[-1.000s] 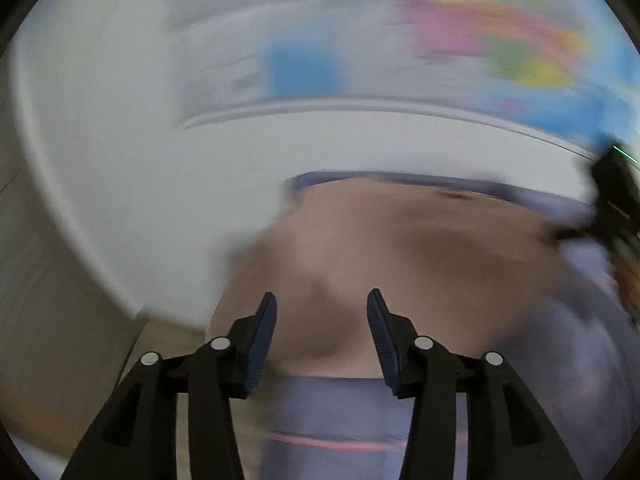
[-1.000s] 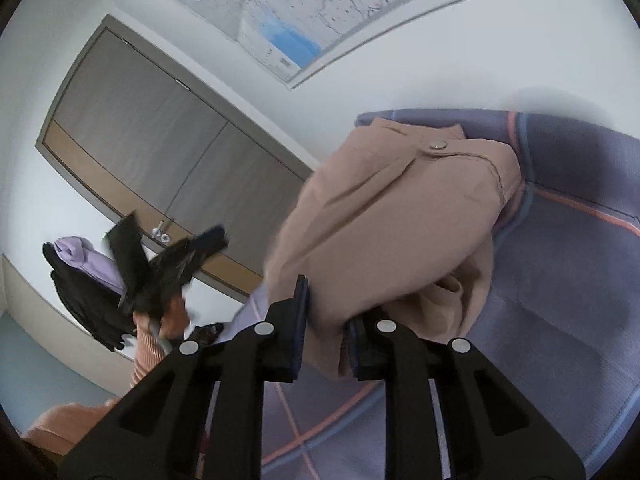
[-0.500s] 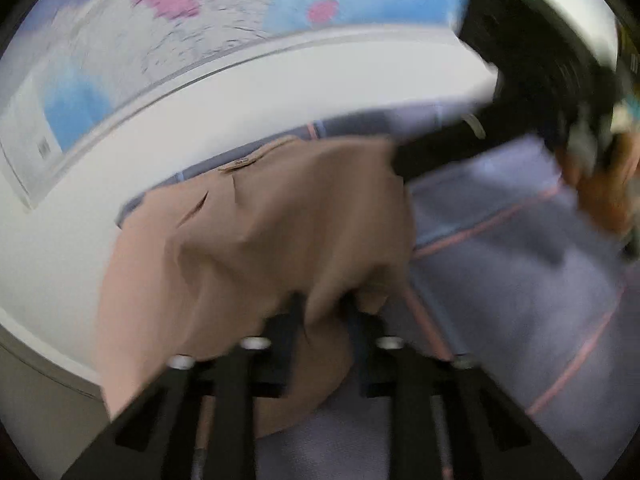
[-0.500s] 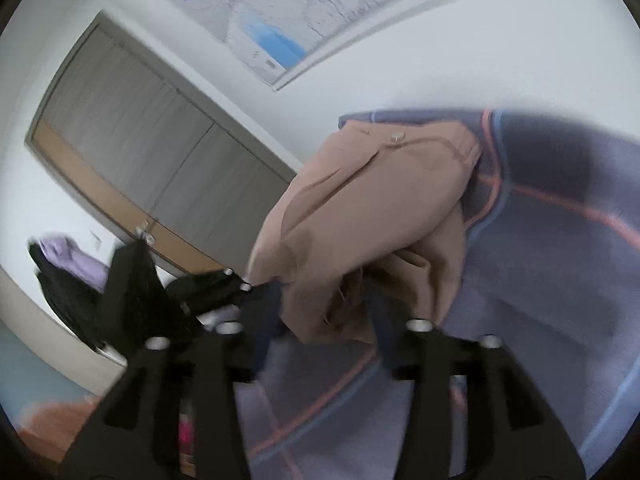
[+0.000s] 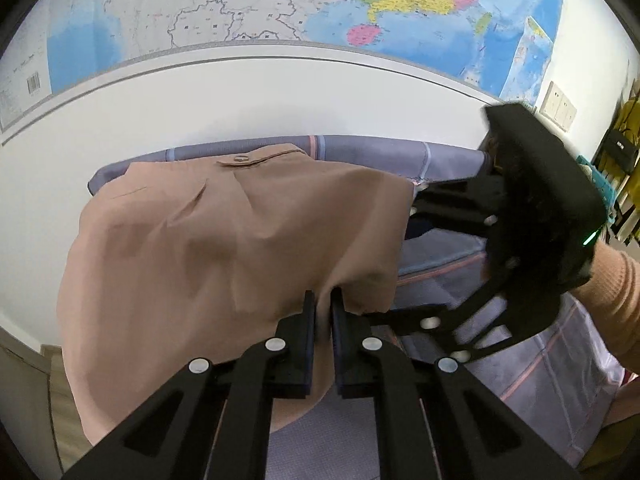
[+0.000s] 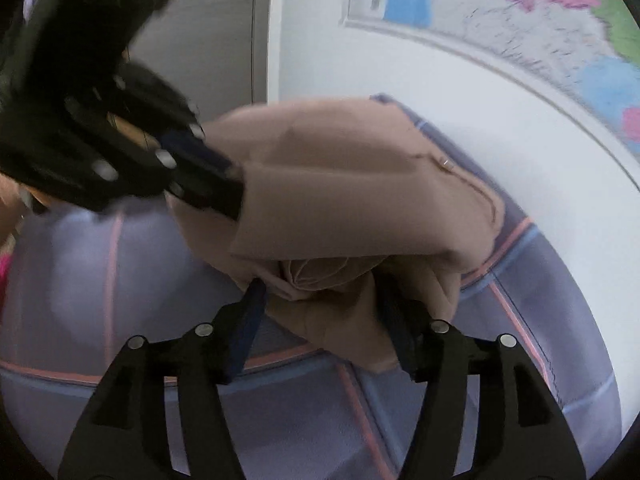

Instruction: Fold large clothes

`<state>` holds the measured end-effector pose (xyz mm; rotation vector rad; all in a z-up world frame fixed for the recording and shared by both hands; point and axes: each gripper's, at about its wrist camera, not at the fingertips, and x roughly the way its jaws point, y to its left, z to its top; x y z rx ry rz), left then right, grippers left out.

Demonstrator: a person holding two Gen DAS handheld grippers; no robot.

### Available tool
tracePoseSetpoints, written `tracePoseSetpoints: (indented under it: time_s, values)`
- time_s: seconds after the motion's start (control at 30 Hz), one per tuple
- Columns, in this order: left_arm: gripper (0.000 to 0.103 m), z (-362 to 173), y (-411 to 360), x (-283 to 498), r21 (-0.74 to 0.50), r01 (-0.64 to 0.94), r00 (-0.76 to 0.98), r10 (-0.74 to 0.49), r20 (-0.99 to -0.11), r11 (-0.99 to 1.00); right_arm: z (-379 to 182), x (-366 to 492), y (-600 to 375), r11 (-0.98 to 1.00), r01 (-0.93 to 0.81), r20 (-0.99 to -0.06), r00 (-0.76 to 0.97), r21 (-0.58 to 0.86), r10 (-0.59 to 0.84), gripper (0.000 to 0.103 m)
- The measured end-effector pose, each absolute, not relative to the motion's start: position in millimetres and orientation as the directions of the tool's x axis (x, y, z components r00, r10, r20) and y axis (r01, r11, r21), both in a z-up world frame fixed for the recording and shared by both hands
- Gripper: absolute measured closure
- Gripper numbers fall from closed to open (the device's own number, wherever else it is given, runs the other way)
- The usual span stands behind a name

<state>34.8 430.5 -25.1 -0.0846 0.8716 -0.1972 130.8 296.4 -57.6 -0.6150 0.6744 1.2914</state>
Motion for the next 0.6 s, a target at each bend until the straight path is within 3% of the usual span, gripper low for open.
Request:
tracePoseSetpoints:
  time_s: [0.03, 0.1, 0.23, 0.47, 0.57, 0.6]
  values:
    - [0.096, -23.9, 430.6, 34.1, -0.155, 0.137, 0.628, -0.207, -0.750, 0.978, -62.3, 130.7, 299.0, 0.162, -0.987, -0.758, 0.112, -0.009, 0.642, 0.090]
    - [0.094, -19.5, 434.2, 33.1, -0.190, 0.138, 0.633, -0.233, -0.738, 0.972, -61.5, 138.1, 289.5, 0.155, -0.983, -0.731, 0.036, 0.096, 0.681, 0.098]
    - [0.082, -7.0, 442.9, 26.7, -0.204, 0.128, 0.671, -0.236, -0.703, 0.971, -52.3, 127.8, 256.4, 0.106, -0.985, -0.694, -0.020, 0.139, 0.720, 0.100]
    - [0.081, -25.6, 438.2, 43.2, -0.209, 0.103, 0.644, -0.225, -0.731, 0.972, -63.4, 110.3, 233.8, 0.101, -0.991, -0.746, 0.005, 0.083, 0.666, 0.100]
    - [0.081, -37.1, 420.9, 47.1, -0.143, 0.123, 0.616, -0.189, -0.765, 0.982, -55.4, 109.0, 233.3, 0.090, -0.976, -0.734, -0.088, 0.199, 0.673, 0.090]
    - [0.081, -40.4, 415.4, 47.3, -0.134, 0.135, 0.610, -0.189, -0.770, 0.982, -49.6, 107.9, 228.4, 0.078, -0.966, -0.704, -0.124, 0.248, 0.699, 0.079]
